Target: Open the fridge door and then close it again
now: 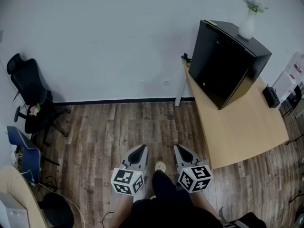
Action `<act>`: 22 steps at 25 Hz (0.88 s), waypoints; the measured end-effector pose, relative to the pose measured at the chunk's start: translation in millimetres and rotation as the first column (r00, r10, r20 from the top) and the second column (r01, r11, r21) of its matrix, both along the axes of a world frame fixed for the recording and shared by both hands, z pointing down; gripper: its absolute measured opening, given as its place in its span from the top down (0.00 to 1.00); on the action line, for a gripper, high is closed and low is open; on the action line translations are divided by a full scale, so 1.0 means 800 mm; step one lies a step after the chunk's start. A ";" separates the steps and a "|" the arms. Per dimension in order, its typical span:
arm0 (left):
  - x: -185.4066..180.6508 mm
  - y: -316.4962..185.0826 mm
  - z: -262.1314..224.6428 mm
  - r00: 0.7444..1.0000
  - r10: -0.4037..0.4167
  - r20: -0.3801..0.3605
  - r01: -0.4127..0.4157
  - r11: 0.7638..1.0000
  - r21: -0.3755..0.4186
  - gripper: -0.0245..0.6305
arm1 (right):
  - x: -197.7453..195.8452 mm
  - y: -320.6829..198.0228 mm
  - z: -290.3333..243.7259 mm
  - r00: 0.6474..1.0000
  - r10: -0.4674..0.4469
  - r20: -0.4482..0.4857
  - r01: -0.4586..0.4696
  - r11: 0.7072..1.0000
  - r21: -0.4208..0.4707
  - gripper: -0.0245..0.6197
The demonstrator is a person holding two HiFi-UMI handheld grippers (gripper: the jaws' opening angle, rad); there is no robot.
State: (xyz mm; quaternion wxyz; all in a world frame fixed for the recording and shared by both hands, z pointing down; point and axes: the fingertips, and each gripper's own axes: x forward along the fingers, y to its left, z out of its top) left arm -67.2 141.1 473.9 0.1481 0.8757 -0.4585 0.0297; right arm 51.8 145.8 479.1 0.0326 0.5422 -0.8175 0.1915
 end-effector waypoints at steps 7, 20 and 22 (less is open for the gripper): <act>0.005 -0.083 -0.011 1.000 -0.008 -0.004 0.008 1.000 0.012 0.94 | 0.005 -0.085 -0.005 1.000 -0.010 -0.002 0.010 1.000 0.002 0.98; 0.024 -0.233 -0.007 1.000 0.016 0.014 -0.016 1.000 0.007 0.94 | 0.028 -0.224 0.004 0.999 0.029 0.014 -0.029 0.999 -0.020 0.98; 0.031 -0.255 -0.006 1.000 0.024 0.013 -0.024 1.000 0.007 0.94 | 0.036 -0.245 0.006 0.999 0.038 0.017 -0.038 0.999 -0.023 0.98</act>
